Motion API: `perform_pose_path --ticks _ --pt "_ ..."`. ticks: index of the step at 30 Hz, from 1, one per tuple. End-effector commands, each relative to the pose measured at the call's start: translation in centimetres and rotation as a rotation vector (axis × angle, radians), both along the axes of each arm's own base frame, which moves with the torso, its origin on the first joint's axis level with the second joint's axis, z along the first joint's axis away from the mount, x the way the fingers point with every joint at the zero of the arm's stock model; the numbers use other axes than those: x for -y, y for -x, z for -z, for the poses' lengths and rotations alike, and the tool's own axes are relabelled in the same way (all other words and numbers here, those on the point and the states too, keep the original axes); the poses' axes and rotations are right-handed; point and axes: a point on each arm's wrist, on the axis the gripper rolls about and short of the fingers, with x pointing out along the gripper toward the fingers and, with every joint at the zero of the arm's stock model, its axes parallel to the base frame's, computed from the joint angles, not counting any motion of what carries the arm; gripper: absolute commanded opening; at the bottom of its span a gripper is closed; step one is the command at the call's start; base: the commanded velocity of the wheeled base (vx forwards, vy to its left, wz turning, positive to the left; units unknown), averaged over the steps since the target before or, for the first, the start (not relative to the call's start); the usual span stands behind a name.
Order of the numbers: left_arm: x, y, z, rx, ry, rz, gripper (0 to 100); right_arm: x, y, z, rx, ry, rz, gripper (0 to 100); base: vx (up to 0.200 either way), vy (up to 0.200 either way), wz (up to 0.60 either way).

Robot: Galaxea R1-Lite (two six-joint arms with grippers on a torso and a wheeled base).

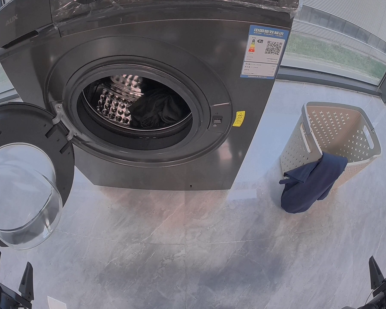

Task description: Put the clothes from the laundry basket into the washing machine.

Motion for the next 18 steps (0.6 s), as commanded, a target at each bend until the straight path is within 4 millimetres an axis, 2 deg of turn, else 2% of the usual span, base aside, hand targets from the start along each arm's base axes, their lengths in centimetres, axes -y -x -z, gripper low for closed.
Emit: perform_pose_path --ticks 1,5,18 --pt "0.45 0.45 1.04 0.014 -0.006 0.106 100 0.00 -0.01 0.48 -0.002 0.004 0.000 100 0.000 0.000 0.00" --pt "0.46 0.50 1.32 -0.031 0.010 0.118 100 0.00 -0.01 0.48 -0.002 0.004 -0.002 100 0.000 0.000 0.00" --pt "0.46 0.45 1.31 -0.016 0.009 0.118 100 0.00 -0.01 0.48 -0.002 0.004 -0.002 100 0.000 -0.200 0.00"
